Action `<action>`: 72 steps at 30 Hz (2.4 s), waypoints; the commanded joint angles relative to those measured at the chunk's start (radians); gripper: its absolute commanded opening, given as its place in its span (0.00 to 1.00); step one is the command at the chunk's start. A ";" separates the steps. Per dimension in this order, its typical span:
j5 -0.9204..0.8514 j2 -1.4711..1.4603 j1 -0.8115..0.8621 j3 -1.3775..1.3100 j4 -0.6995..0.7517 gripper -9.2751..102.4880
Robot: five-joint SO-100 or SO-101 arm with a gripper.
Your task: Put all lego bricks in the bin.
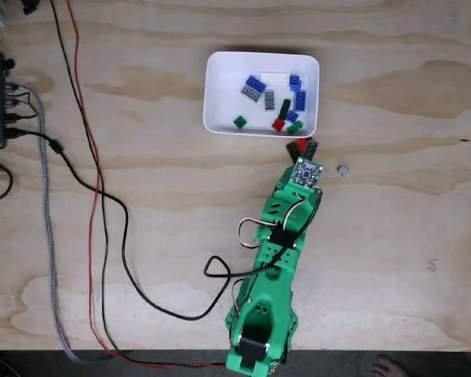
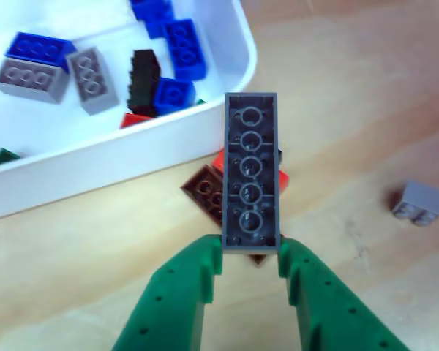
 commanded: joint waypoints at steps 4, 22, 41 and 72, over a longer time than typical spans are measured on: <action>0.083 -0.041 -0.104 -0.437 0.238 0.08; 0.202 -0.657 -0.133 -0.925 0.275 0.41; -0.193 0.051 -0.002 0.210 0.129 0.27; -0.314 -0.853 0.040 -0.106 -0.755 0.19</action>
